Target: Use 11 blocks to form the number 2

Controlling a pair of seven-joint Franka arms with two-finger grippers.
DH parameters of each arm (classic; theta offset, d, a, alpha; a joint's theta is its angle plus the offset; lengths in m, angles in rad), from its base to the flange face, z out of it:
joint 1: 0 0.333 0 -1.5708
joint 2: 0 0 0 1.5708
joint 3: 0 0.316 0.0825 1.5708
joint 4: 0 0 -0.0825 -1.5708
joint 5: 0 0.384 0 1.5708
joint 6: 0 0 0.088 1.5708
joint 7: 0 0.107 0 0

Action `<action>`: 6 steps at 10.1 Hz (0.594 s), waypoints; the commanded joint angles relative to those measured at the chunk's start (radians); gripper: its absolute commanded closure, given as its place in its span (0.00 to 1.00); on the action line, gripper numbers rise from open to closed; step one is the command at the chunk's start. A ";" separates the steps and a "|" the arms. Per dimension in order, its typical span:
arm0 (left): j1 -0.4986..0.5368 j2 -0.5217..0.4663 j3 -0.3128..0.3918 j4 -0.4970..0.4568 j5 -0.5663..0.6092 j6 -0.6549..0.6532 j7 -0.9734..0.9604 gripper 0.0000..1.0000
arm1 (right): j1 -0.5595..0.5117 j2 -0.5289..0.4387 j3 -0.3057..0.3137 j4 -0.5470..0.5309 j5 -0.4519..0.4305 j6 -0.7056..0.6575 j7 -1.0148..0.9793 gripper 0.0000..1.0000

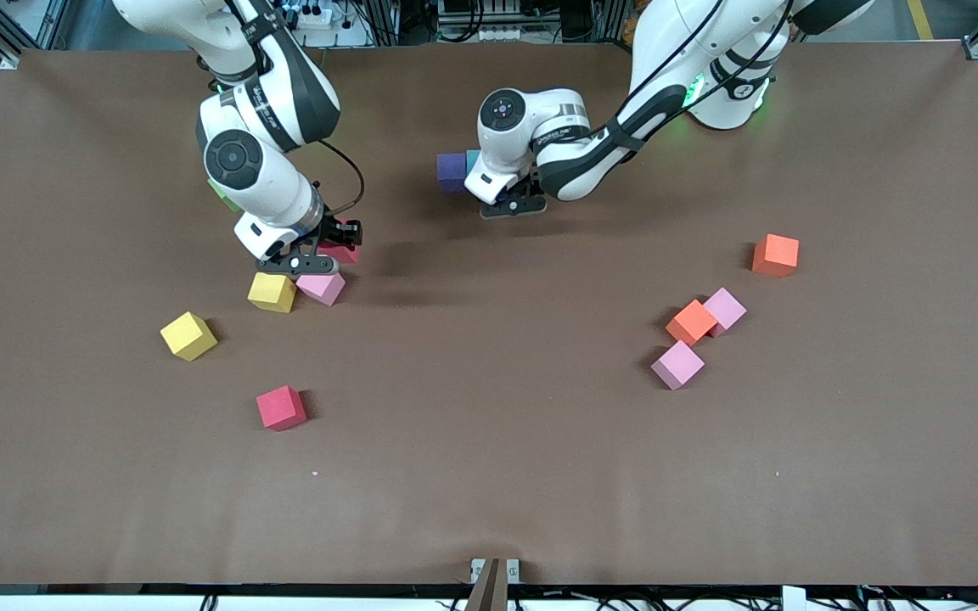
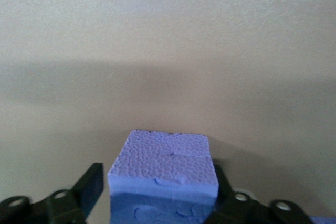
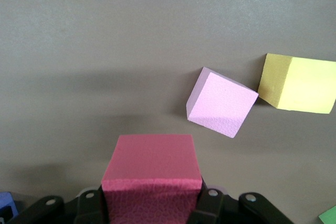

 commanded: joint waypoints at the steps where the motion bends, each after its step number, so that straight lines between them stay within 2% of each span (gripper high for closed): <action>1: -0.005 -0.014 0.004 0.007 0.005 0.003 -0.030 0.00 | -0.018 0.003 0.009 0.016 0.016 -0.016 -0.020 0.92; 6: 0.015 -0.088 -0.027 0.020 0.000 -0.017 -0.114 0.00 | -0.018 0.009 0.009 0.032 0.017 -0.015 -0.015 0.92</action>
